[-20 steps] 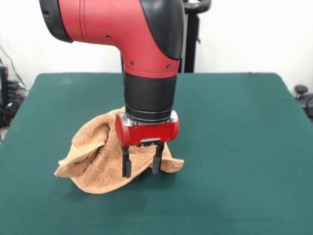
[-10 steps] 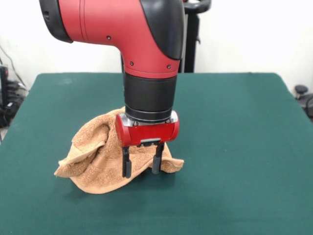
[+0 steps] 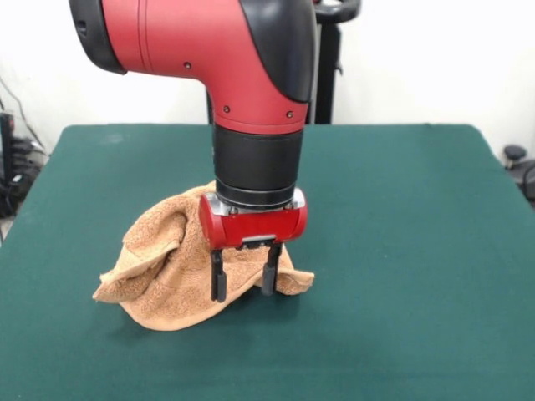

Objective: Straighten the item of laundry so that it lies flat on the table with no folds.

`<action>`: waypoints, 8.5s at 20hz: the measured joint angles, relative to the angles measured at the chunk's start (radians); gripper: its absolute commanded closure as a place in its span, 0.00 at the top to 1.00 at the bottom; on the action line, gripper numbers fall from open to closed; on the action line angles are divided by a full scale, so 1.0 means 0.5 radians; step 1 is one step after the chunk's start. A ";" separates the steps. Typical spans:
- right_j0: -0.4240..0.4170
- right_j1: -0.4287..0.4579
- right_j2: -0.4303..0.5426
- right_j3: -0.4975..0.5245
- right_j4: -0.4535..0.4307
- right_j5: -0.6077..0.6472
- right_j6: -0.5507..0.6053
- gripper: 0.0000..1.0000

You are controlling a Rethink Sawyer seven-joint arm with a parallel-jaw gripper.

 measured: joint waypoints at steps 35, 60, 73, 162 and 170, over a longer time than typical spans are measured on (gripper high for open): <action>-0.009 -0.010 0.000 0.090 0.000 -0.017 0.000 0.00; 0.041 0.004 -0.020 0.110 0.000 -0.071 0.000 0.00; 0.178 0.067 -0.020 0.074 0.001 -0.100 0.000 0.00; 0.098 -0.078 -0.036 0.372 0.002 -0.285 0.000 1.00; 0.120 0.051 -0.045 0.270 0.002 -0.396 0.000 1.00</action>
